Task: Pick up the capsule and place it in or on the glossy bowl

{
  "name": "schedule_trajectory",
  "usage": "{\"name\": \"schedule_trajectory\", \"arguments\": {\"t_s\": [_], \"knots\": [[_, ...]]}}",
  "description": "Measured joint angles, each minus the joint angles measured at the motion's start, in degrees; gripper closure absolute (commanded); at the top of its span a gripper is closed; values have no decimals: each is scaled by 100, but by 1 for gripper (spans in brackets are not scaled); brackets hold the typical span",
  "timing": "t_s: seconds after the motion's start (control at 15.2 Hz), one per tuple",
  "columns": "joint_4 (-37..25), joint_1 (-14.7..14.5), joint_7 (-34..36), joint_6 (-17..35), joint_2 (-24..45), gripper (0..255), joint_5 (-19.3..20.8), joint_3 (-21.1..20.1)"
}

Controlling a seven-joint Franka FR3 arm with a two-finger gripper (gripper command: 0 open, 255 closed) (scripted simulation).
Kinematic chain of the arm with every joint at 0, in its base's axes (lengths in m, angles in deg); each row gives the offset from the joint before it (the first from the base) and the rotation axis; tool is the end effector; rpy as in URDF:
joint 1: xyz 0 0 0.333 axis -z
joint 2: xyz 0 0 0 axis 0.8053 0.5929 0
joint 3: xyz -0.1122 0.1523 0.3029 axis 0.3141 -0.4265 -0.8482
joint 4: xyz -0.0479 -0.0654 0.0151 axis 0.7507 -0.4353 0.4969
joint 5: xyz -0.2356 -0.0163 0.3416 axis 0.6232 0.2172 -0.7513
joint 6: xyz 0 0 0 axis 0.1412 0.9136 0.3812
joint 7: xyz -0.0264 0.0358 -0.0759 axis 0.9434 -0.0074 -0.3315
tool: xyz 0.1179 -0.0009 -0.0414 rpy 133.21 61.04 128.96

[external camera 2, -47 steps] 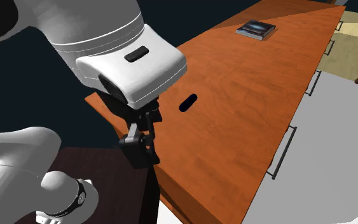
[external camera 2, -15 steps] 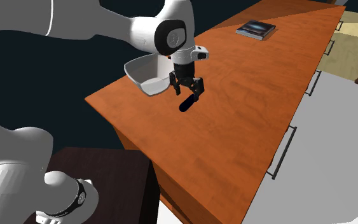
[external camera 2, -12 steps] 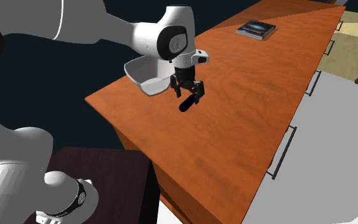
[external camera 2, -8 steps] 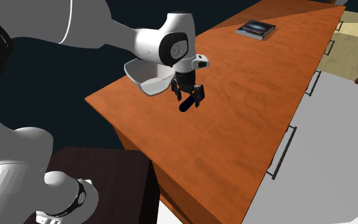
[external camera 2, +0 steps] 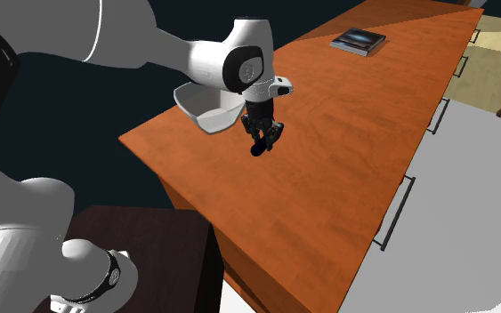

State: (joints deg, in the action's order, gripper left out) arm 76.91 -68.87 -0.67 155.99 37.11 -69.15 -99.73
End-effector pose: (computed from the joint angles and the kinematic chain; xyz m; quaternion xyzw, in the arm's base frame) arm 0.4231 0.3994 0.4007 0.8801 0.4668 0.0255 0.0834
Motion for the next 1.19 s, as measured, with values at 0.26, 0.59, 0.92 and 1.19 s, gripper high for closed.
{"name": "schedule_trajectory", "arguments": {"t_s": [0.26,0.59,0.92,1.19], "knots": [[1,0,0,0,0,255,0,0],[-10,6,-25,-31,-27,255,-22,1],[-222,10,-138,-339,-156,255,-142,-14],[-378,21,-247,-592,-286,255,-247,-17]]}}
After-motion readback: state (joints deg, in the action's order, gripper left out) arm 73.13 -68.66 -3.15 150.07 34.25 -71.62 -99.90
